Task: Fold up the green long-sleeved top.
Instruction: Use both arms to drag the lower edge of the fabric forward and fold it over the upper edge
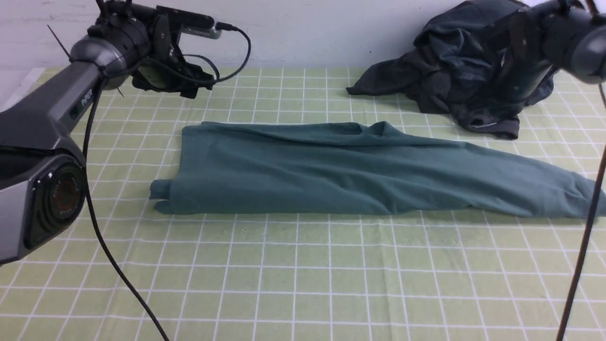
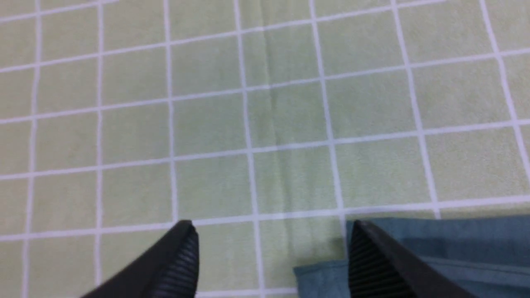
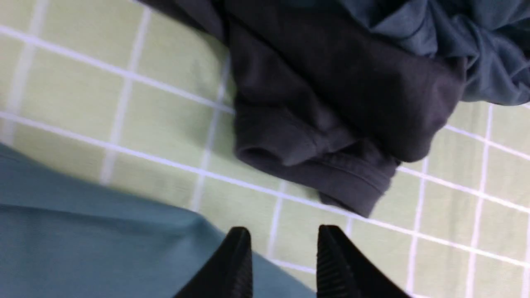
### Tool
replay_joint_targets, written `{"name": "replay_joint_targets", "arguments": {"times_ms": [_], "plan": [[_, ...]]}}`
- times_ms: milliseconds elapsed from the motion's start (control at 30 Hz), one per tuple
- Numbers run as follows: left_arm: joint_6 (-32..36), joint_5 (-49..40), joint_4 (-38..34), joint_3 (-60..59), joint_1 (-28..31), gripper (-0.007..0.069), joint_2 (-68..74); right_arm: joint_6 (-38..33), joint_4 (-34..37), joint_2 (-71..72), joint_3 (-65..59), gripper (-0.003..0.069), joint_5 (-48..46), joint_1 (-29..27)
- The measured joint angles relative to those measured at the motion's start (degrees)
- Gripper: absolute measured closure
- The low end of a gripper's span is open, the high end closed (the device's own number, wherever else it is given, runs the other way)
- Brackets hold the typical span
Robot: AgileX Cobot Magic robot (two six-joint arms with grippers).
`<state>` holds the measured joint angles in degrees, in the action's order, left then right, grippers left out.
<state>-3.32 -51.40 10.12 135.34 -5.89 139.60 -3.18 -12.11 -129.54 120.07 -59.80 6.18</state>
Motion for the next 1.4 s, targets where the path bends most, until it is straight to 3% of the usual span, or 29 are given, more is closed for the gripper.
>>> {"name": "replay_joint_targets", "arguments": {"times_ms": [67,133,167,233,367,467,567,667,767,933,1000,1100,1267,1400], "plan": [[0.8,-6.4,-1.5,1.3,0.4,0.0169,-0.8,-3.8,8.1,0.9,1.1,0.0521,-1.4,0.0],[3.3,-12.8,-4.5,1.8,0.4,0.023,-1.4,-10.7,18.6,0.8,1.1,0.0601,-2.1,0.3],[4.0,-14.1,-5.3,1.9,0.4,0.0247,-1.4,-12.3,20.5,0.5,1.1,0.0614,-2.3,0.5],[9.2,-18.7,-11.6,1.6,0.2,0.0378,-1.2,-19.5,30.6,-2.5,0.8,0.0659,-2.5,1.9],[13.9,-19.3,-18.0,-0.8,-0.8,0.0575,-2.1,-23.4,36.7,-8.4,0.7,0.067,1.0,4.8],[15.1,-19.4,-19.6,-3.3,-2.1,0.0618,-5.0,-29.4,37.6,-11.6,0.5,0.067,6.9,6.3],[15.4,-19.4,-19.9,-6.0,-3.4,0.0627,-8.9,-31.4,37.6,-12.9,0.5,0.067,18.6,6.9],[15.4,-19.3,-20.0,-13.2,-5.6,0.0628,-17.0,-28.4,37.6,-15.3,0.4,0.0664,34.4,6.7],[16.1,-19.3,-20.0,-22.8,-7.4,0.0628,-24.3,-24.9,36.9,-14.8,0.9,0.0638,37.7,5.1],[16.9,-15.2,-21.2,-36.8,-8.8,0.0628,-31.0,-20.9,31.2,-10.5,2.1,0.0587,22.7,2.9],[16.9,-2.7,-21.7,-45.0,-8.8,0.0628,-30.7,-17.5,26.7,-6.4,2.4,0.0571,7.2,2.7],[16.8,5.5,-20.2,-49.2,-8.6,0.0628,-28.4,-16.5,22.1,-4.5,2.4,0.057,-6.5,2.8],[11.6,7.0,-14.0,-51.6,-7.2,0.0628,-26.0,-13.7,14.9,-3.5,-3.9,0.0568,-10.0,1.3],[5.8,6.4,-6.9,-51.8,-6.0,0.0628,-25.9,-9.0,7.8,-2.8,-10.6,0.0565,-9.8,-2.9]]}}
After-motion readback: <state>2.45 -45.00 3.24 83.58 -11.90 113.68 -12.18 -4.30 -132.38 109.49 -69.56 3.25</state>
